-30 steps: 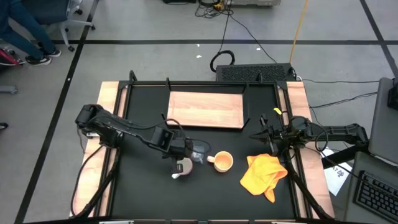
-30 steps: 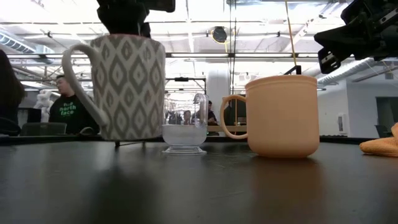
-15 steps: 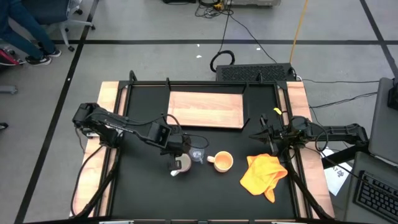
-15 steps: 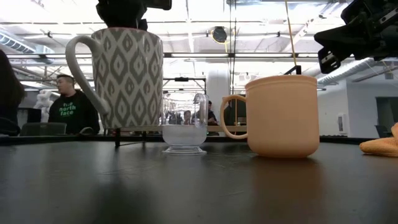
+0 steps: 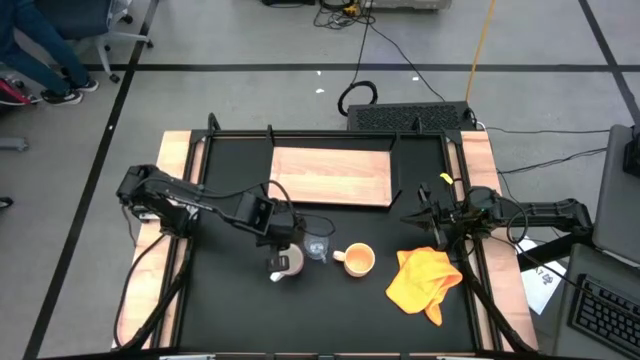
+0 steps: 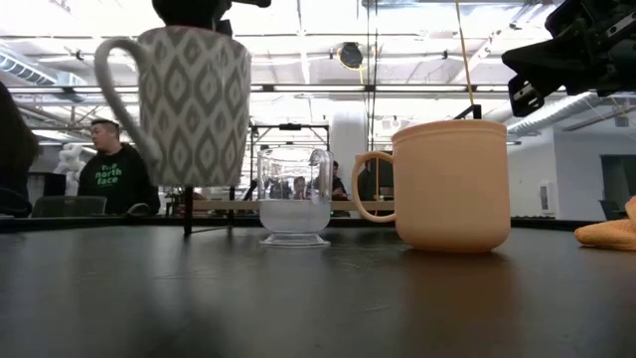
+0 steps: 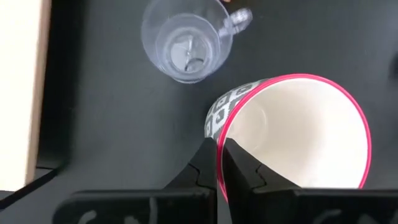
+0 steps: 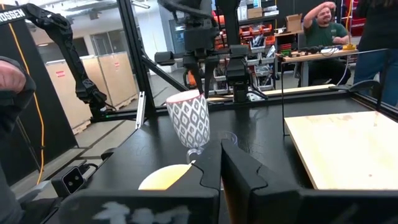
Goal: Stack small to large cups/mugs on shelf
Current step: Put the gray patterned mug on the shelf
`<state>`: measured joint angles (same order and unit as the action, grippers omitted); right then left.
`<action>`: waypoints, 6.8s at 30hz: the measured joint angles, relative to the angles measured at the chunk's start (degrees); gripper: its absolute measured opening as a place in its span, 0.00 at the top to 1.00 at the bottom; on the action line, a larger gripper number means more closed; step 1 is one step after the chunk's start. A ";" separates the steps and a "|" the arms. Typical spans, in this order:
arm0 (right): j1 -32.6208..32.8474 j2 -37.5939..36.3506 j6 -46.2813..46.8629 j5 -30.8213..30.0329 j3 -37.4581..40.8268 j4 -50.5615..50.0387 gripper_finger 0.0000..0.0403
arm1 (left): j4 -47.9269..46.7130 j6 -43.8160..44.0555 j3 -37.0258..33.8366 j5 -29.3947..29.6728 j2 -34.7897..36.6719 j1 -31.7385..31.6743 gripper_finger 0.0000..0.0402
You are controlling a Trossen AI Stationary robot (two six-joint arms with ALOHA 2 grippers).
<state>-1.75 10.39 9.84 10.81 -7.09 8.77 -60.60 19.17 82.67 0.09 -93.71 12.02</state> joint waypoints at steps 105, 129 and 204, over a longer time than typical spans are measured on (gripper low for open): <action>0.01 0.00 -1.53 0.00 0.00 -0.08 1.00 | -3.77 -23.83 10.35 -7.56 -1.35 -39.90 0.98; 0.01 0.04 -1.53 0.00 0.00 -0.50 1.00 | -3.77 -24.72 10.35 -4.56 -7.26 -40.19 0.98; 0.01 0.02 -0.02 0.00 0.00 -0.46 1.00 | 1.27 -21.63 4.76 -2.97 -6.95 -39.88 0.98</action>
<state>-1.74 10.41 9.82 10.81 -7.09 8.32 -59.33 -2.46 87.43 -2.88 -100.66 -27.86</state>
